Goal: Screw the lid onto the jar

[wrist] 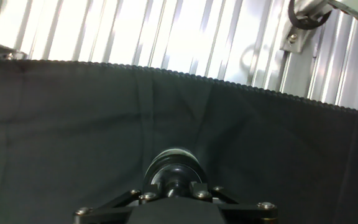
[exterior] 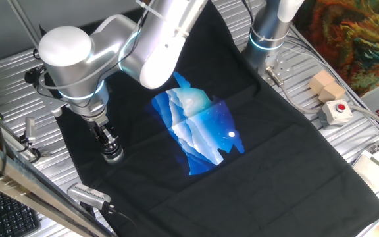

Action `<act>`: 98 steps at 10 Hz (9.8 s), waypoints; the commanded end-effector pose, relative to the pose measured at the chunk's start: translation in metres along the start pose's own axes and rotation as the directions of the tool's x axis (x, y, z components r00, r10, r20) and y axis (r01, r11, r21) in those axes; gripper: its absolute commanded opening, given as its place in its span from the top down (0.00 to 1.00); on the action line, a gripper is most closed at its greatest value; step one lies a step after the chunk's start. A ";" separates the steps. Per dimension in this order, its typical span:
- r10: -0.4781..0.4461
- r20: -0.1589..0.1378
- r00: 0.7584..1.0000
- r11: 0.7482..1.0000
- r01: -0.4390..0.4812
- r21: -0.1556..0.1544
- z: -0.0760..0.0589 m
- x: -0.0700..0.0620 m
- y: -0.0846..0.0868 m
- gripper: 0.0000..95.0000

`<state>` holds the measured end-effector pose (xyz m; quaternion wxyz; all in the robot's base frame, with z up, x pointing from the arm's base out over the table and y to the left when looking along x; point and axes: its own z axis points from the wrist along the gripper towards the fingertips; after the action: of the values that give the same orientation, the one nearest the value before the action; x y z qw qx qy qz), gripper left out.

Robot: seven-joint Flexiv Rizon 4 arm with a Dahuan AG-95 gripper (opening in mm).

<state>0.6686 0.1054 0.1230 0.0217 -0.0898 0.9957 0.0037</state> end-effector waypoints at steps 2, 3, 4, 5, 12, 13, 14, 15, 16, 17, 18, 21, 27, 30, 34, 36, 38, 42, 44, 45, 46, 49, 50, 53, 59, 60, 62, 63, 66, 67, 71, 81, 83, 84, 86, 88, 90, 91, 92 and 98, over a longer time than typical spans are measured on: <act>0.037 0.003 0.999 0.999 -0.037 0.003 0.000 0.000 -0.001 1.00; 0.058 0.005 0.998 0.998 -0.058 0.004 0.000 0.000 -0.001 1.00; 0.071 0.008 0.997 0.997 -0.071 0.007 0.000 0.000 -0.001 1.00; 0.082 0.009 0.997 0.997 -0.082 0.015 0.000 0.000 -0.001 1.00; 0.155 0.021 0.988 0.988 -0.155 0.016 -0.001 0.000 -0.002 1.00; 0.167 0.024 0.986 0.986 -0.167 0.018 -0.001 0.000 -0.003 1.00; 0.169 0.025 0.985 0.985 -0.170 0.021 -0.001 0.000 -0.003 1.00; 0.181 0.027 0.983 0.983 -0.182 0.021 -0.001 0.000 -0.003 1.00; 0.186 0.026 0.982 0.982 -0.187 0.020 -0.001 0.000 -0.003 1.00; 0.193 0.027 0.981 0.981 -0.194 0.020 -0.001 0.000 -0.003 1.00; 0.203 0.029 0.979 0.979 -0.203 0.021 -0.001 0.000 -0.003 1.00; 0.243 0.039 0.969 0.969 -0.244 0.028 -0.001 0.000 -0.003 1.00; 0.268 0.043 0.962 0.963 -0.269 0.018 -0.001 0.000 -0.004 1.00; 0.264 0.043 0.964 0.964 -0.265 0.019 -0.001 0.000 -0.004 1.00; 0.260 0.041 0.965 0.965 -0.261 0.018 -0.001 0.000 -0.004 1.00; 0.258 0.039 0.965 0.966 -0.259 0.018 -0.002 0.000 -0.004 1.00; 0.257 0.037 0.966 0.966 -0.258 0.018 -0.002 0.000 -0.004 1.00; 0.253 0.034 0.967 0.967 -0.254 0.019 -0.003 0.000 -0.004 1.00; 0.254 0.028 0.967 0.967 -0.255 0.019 -0.004 0.000 -0.003 1.00; 0.254 0.028 0.967 0.967 -0.254 0.018 -0.004 0.000 -0.003 1.00; 0.253 0.026 0.967 0.967 -0.253 0.019 -0.005 0.000 -0.003 1.00; 0.250 0.026 0.968 0.968 -0.250 0.018 -0.006 0.000 -0.003 1.00; 0.249 0.025 0.968 0.968 -0.249 0.018 -0.007 0.000 -0.003 1.00; 0.246 0.025 0.969 0.969 -0.246 0.018 -0.008 0.000 -0.003 1.00; 0.244 0.018 0.970 0.969 -0.245 0.019 -0.008 0.000 -0.002 1.00; 0.244 0.018 0.970 0.970 -0.244 0.020 -0.008 0.000 -0.002 1.00; 0.243 0.021 0.970 0.970 -0.243 0.021 -0.007 0.000 -0.002 1.00; 0.243 0.022 0.970 0.970 -0.244 0.024 -0.006 0.000 -0.002 1.00; 0.243 0.029 0.970 0.969 -0.244 0.027 -0.004 0.000 -0.002 1.00; 0.245 0.030 0.969 0.969 -0.246 0.027 -0.003 0.000 -0.002 1.00; 0.242 0.038 0.969 0.969 -0.243 0.030 -0.001 0.000 -0.002 1.00; 0.243 0.040 0.969 0.969 -0.244 0.032 -0.001 0.000 -0.002 1.00; 0.243 0.040 0.969 0.969 -0.245 0.032 -0.001 0.000 -0.002 1.00; 0.244 0.041 0.969 0.969 -0.245 0.033 -0.001 0.000 -0.002 1.00; 0.245 0.040 0.969 0.969 -0.246 0.033 -0.001 0.000 -0.002 1.00; 0.246 0.042 0.968 0.968 -0.247 0.039 -0.001 0.000 -0.002 1.00; 0.247 0.044 0.968 0.968 -0.249 0.038 -0.001 0.000 -0.002 1.00; 0.247 0.044 0.968 0.968 -0.249 0.037 -0.001 0.000 -0.002 1.00; 0.246 0.044 0.968 0.968 -0.248 0.037 -0.001 0.000 -0.002 0.80; 0.225 0.049 0.973 0.973 -0.227 0.033 -0.001 0.000 -0.002 0.40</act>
<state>0.6684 0.1037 0.1243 0.0459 0.0239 0.9986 -0.0110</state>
